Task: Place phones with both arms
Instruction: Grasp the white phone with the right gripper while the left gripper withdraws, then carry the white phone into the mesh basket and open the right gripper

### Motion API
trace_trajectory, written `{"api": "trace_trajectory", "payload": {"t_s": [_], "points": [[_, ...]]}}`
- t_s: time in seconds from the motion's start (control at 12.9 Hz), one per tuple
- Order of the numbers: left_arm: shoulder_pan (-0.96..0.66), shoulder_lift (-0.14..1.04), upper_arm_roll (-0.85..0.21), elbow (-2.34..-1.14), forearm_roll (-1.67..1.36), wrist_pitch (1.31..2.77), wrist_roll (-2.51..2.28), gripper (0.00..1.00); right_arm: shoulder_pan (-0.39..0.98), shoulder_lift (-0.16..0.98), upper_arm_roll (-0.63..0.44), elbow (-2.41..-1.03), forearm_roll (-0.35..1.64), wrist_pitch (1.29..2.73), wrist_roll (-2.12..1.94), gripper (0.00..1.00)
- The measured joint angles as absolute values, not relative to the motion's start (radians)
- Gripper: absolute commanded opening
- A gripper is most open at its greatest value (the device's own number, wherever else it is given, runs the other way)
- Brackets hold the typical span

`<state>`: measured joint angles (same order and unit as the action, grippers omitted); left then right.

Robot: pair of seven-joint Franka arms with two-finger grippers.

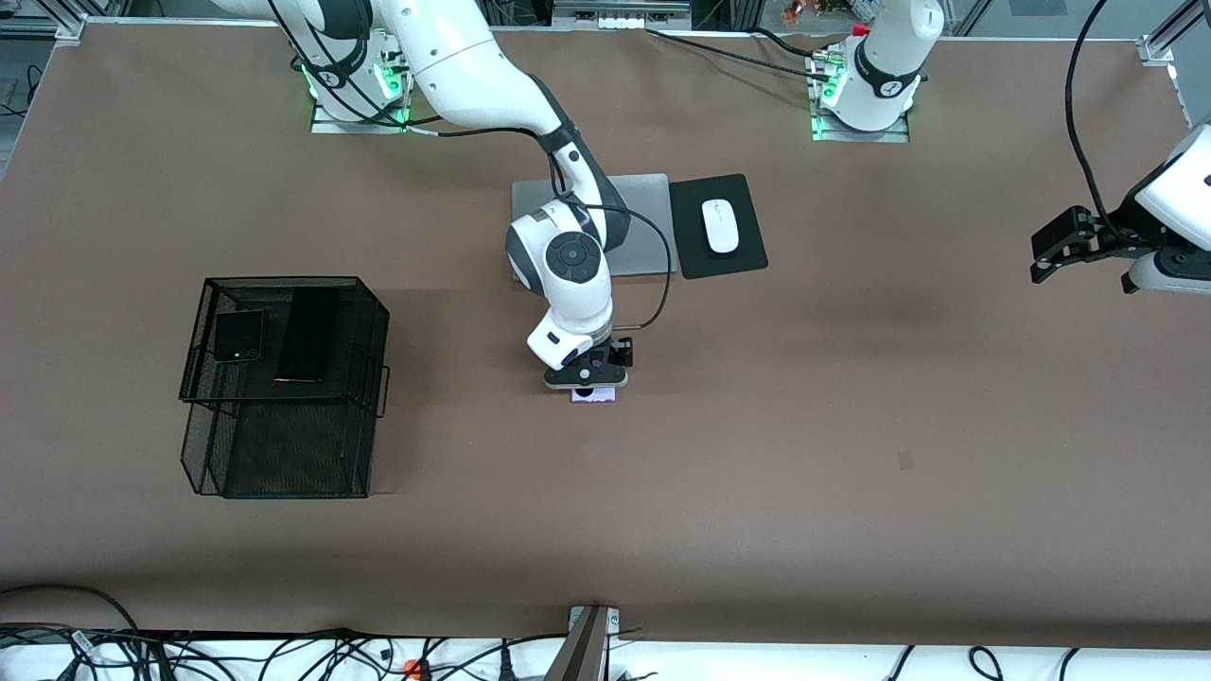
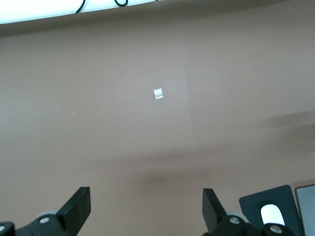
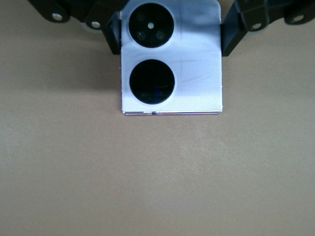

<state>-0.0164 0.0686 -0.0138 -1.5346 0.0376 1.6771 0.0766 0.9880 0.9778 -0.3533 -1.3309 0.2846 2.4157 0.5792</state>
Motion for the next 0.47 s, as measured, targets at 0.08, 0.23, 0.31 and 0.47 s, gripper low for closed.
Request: {"api": "trace_trajectory", "payload": {"t_s": [0.08, 0.23, 0.31, 0.47], "points": [[-0.022, 0.069, -0.007, -1.535, 0.038, 1.677, 0.077, 1.00, 0.988, 0.976, -0.354, -1.324, 0.285, 2.407, 0.579, 0.00], [-0.028, 0.070, -0.002, -1.535, 0.038, 1.676, 0.077, 1.00, 0.987, 0.959, -0.364, -1.300, 0.285, 2.340, 0.579, 0.00], [-0.030, 0.071, -0.002, -1.535, 0.038, 1.675, 0.077, 1.00, 0.986, 0.939, -0.370, -1.289, 0.285, 2.294, 0.579, 0.00], [-0.033, 0.071, -0.002, -1.535, 0.038, 1.673, 0.077, 1.00, 0.980, 0.880, -0.381, -1.269, 0.285, 2.181, 0.579, 0.00]]}}
